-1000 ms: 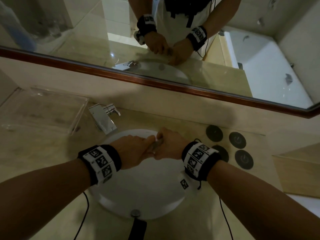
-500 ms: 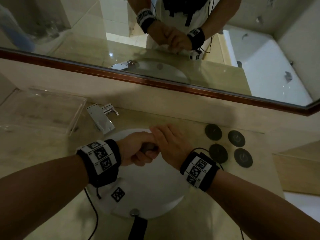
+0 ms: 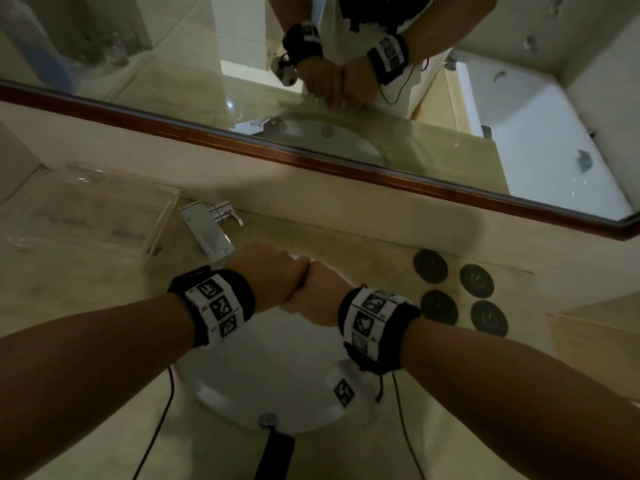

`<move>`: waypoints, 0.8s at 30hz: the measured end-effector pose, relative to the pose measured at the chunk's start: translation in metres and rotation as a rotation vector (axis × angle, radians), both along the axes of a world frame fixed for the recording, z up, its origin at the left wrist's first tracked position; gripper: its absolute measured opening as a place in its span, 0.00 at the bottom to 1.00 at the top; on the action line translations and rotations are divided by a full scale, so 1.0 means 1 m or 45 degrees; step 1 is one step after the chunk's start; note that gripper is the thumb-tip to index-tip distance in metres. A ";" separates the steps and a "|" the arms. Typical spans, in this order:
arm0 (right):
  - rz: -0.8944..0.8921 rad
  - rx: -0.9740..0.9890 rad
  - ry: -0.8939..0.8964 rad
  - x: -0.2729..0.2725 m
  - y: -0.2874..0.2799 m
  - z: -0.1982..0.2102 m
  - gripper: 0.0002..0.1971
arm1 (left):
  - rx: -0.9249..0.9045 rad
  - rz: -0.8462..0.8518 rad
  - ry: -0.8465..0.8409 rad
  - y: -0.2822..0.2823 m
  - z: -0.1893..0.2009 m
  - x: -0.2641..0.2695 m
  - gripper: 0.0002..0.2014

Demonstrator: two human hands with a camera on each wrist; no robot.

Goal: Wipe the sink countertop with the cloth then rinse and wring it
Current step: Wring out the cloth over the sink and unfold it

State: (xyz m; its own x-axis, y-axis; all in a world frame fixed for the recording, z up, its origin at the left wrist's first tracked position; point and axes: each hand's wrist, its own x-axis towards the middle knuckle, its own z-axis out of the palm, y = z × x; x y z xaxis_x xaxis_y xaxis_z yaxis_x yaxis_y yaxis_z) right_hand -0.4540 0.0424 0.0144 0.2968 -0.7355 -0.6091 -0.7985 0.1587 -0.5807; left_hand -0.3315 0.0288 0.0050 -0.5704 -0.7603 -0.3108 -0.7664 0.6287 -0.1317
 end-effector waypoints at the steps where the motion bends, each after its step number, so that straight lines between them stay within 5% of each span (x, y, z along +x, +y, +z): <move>1: -0.091 0.078 -0.122 0.001 0.003 0.002 0.16 | -0.021 -0.058 0.008 0.000 0.002 0.003 0.12; 4: -0.261 0.377 -0.402 0.001 0.014 0.007 0.21 | -0.121 -0.269 0.129 -0.002 -0.002 0.013 0.12; 11: -0.420 0.729 -0.659 0.004 0.022 0.011 0.26 | -0.354 -0.506 0.608 -0.005 -0.006 0.029 0.07; 24: -0.611 1.151 -1.092 0.001 0.054 0.002 0.24 | -0.507 -0.716 0.819 0.007 -0.007 0.027 0.09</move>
State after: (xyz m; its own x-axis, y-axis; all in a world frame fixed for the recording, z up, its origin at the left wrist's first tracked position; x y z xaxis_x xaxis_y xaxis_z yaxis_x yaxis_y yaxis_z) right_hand -0.4529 0.0959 0.0159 0.6555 -0.3134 -0.6871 0.0064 0.9121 -0.4099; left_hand -0.3048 0.0361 -0.0022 -0.8578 -0.3037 0.4147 -0.3644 0.9283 -0.0739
